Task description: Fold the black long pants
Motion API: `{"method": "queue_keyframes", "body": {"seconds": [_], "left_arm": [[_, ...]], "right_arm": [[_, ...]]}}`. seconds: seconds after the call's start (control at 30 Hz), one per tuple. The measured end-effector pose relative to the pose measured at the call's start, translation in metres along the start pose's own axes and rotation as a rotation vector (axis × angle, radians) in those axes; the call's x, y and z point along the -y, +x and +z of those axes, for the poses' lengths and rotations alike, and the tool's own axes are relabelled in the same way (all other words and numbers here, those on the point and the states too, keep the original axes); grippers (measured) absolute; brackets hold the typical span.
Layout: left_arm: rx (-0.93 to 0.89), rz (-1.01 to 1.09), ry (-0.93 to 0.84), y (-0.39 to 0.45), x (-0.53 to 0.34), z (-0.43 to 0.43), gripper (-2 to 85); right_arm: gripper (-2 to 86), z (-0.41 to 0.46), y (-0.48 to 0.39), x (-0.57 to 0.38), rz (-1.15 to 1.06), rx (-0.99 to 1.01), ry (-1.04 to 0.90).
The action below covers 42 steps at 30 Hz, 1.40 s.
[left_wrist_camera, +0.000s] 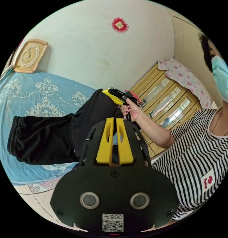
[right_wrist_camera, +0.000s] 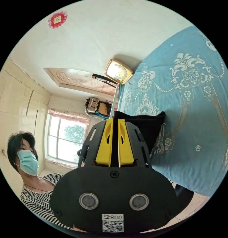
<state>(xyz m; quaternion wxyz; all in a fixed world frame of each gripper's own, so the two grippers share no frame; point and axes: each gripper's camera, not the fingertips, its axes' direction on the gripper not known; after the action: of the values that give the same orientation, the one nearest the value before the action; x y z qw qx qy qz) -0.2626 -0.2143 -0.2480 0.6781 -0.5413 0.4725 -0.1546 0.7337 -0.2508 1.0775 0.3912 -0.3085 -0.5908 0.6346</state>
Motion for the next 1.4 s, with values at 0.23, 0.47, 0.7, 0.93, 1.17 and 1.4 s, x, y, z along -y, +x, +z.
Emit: {"method": "queue_keyframes", "body": {"seconds": [0.23,0.47,0.7,0.93,1.17,1.4], "left_arm": [[0.071,-0.146,0.16,-0.046,0.008,-0.117,2.2],[0.136,-0.347,0.231,-0.096,0.004,-0.201,2.1],[0.192,-0.432,0.227,-0.115,0.014,-0.253,2.2],[0.244,-0.538,0.213,-0.132,0.02,-0.288,2.0],[0.268,-0.62,0.229,-0.129,0.021,-0.313,1.3],[0.4,-0.654,0.361,-0.097,0.018,-0.348,0.3]], "right_arm": [[3.0,0.136,0.026,0.039,-0.035,-0.013,-0.148],[2.9,0.251,0.075,0.062,-0.036,-0.106,-0.284],[2.9,0.333,0.135,0.081,-0.011,-0.154,-0.362],[3.0,0.384,0.203,0.092,0.052,-0.191,-0.406],[3.4,0.403,0.253,0.101,0.063,-0.163,-0.44],[2.6,0.37,0.268,0.108,-0.088,-0.099,-0.391]]}}
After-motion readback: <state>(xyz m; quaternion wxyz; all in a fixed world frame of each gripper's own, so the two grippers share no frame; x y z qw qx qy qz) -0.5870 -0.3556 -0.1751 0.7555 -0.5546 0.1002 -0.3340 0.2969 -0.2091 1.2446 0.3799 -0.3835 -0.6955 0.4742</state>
